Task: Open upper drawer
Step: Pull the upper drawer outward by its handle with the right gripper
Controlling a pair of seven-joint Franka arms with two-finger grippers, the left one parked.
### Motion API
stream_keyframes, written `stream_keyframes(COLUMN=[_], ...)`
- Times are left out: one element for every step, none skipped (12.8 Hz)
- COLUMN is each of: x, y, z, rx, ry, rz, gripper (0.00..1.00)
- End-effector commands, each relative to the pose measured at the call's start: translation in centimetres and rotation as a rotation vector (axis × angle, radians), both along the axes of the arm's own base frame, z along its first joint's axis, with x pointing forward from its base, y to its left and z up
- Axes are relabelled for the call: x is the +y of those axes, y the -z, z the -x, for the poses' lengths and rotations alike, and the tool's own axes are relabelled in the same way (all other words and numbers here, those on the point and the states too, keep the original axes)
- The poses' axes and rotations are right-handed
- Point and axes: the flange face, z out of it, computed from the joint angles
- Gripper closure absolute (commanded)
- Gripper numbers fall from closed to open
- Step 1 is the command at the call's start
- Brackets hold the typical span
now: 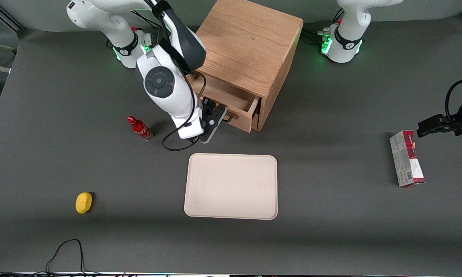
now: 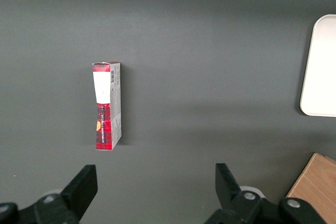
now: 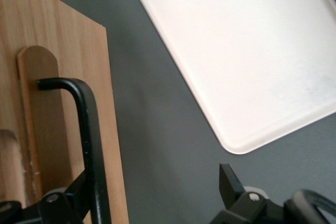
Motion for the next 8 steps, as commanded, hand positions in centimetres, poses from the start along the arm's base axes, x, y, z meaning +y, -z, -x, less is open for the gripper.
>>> stream_keyframes(x=[-0.5,-0.8,-0.7,-0.8,-1.3,-1.5,-1.9,-2.1], y=[-0.5,-0.3,-0.2,0.2,0.1,0.2,-0.2,0.2], z=[-2.4,-2.8,-2.9,-3.2,-4.0,-4.5,-5.1,-5.4], rx=[-0.018,-0.017,-0.018,-0.016,-0.025,-0.029,-0.037,-0.034], ry=[0.038,0.048,0.047,0.05,0.059,0.065,0.074,0.076], rz=[-0.012,-0.01,-0.009,-0.004,-0.005,-0.005,-0.009,-0.003], gripper=[0.0,0.0,0.0,0.0,0.0,0.0,0.0,0.0])
